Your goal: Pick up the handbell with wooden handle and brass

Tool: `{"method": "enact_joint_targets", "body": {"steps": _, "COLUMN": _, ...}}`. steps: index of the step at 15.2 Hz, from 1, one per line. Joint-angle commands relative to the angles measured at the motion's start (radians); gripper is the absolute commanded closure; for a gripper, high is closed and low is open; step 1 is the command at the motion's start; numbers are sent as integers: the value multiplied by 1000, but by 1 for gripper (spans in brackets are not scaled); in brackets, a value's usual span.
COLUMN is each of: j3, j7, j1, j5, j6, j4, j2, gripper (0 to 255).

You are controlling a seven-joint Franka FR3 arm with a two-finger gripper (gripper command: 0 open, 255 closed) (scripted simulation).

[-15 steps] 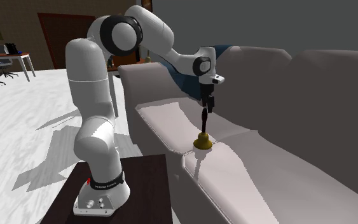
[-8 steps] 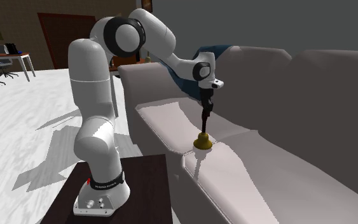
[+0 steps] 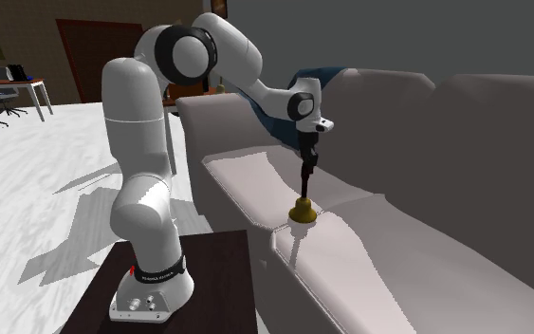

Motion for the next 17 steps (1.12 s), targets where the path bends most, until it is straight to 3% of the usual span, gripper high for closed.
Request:
{"method": "enact_joint_targets", "body": {"steps": 1, "j3": 0, "j7": -3, "j1": 0, "j5": 3, "j6": -12, "j4": 7, "j2": -4, "gripper": 255}}
{"method": "enact_joint_targets", "body": {"steps": 17, "j3": 1, "j7": -32, "j1": -5, "j5": 42, "j6": -192, "j4": 126, "j2": -71, "gripper": 255}}
